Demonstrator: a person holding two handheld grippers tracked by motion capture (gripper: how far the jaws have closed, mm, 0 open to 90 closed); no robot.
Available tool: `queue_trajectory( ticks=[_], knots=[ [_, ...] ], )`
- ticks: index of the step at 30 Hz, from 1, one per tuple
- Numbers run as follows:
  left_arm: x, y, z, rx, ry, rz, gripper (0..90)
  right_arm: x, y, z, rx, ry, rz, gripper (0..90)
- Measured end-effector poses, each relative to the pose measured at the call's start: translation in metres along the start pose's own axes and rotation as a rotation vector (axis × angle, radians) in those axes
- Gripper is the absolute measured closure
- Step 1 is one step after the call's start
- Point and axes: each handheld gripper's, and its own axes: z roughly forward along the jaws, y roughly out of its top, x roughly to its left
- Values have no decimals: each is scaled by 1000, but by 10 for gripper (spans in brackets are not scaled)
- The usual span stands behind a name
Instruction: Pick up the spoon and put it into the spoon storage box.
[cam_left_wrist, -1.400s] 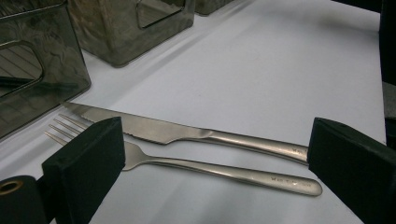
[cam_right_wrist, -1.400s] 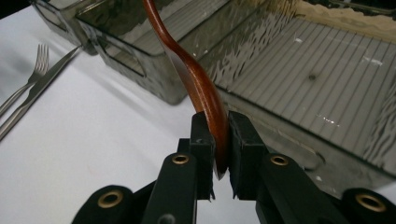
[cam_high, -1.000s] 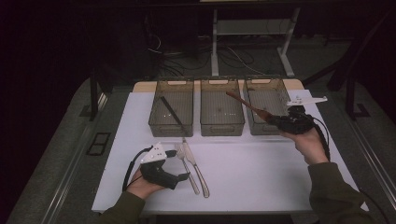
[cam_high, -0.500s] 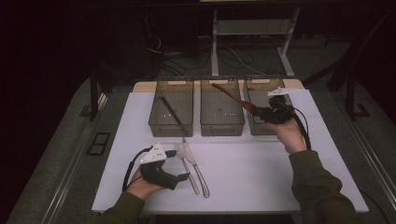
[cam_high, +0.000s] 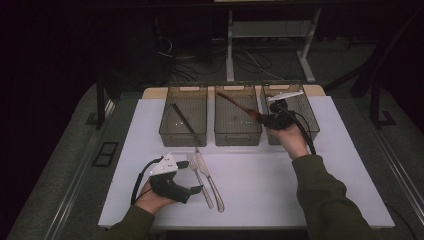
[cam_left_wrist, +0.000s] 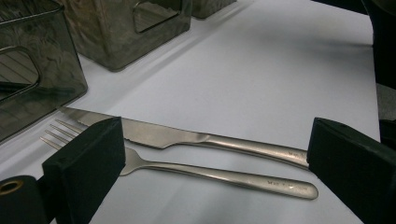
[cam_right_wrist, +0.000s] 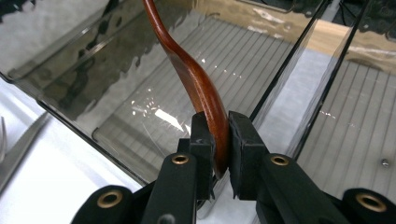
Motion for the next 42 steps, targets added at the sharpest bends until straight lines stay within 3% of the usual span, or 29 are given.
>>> queue_trajectory(
  ticks=[20,25,33,42],
  knots=[
    [0,0,0,-1,0,2,34,12,-4,12,43,-5,-36,789],
    [0,1,-1,-2,1,3,33,15,-4,11,33,10,-48,572],
    [0,1,-1,-3,2,4,33,12,-2,-1,-5,26,-56,495],
    [0,0,-1,-1,7,3,33,11,-7,-25,-66,118,-75,438]
  ],
)
